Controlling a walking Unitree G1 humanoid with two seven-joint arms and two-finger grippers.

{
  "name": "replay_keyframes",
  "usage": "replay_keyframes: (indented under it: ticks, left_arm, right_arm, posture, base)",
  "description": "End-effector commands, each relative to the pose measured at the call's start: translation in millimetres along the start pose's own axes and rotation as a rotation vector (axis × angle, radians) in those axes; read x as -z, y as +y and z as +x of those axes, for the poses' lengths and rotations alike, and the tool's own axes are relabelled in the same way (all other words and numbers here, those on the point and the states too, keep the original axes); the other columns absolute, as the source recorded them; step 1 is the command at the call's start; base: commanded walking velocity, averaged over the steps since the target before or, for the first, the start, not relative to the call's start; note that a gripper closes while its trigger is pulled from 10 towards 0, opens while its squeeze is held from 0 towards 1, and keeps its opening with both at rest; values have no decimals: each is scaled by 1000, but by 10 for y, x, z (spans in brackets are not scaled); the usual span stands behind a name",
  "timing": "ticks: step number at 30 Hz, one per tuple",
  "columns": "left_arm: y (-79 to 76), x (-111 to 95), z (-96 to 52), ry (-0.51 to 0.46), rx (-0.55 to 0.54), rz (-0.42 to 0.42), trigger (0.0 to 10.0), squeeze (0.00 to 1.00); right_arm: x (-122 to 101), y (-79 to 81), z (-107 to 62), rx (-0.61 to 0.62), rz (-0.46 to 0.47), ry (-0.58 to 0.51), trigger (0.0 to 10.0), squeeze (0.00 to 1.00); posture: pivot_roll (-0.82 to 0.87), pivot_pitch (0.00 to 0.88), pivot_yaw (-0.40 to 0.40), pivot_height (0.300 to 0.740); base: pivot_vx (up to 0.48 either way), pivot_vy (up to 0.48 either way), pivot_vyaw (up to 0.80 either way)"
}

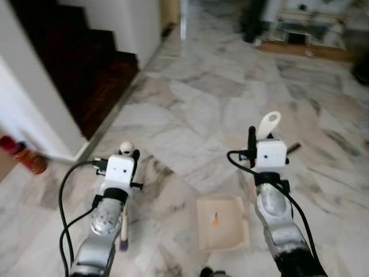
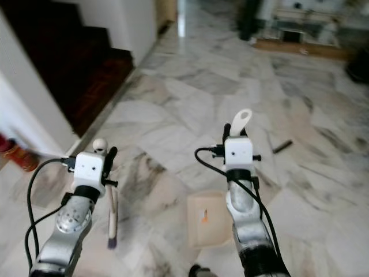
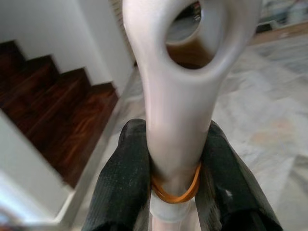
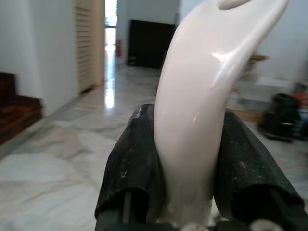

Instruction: Sweep floor

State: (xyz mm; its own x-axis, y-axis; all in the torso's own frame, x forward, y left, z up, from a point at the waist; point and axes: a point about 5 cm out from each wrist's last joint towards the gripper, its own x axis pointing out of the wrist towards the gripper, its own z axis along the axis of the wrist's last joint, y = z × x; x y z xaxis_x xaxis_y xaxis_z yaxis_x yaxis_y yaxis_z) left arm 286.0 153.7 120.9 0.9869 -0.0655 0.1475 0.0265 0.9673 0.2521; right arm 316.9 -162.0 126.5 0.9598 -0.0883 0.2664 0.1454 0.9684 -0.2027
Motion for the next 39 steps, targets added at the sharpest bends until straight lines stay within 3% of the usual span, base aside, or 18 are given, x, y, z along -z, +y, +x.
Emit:
replay_keyframes:
  ticks: [1, 14, 27, 39]
  left_arm:
    - [35, -61, 14, -37, -5, 15, 10000, 0]
    - [29, -58, 17, -34, -19, 8, 10000, 0]
    - [25, -72, 10, -42, -15, -19, 10000, 0]
    - [31, -56, 7, -30, -19, -13, 10000, 0]
  right_arm:
    - [-116, 37, 49, -10, 1, -57, 10000, 0]
    - [-125, 24, 67, -14, -7, -60, 10000, 0]
    - [-121, 31, 74, -17, -9, -56, 10000, 0]
    - [-112, 35, 74, -14, -1, -47, 10000, 0]
  posture:
    - [71, 99, 38, 740]
    - [67, 116, 27, 740]
    - [63, 128, 21, 740]
    - [63, 129, 21, 740]
  base:
    - [0, 0, -800]
    - [0, -83, -800]
    - [0, 0, 0]
    - [353, 0, -324]
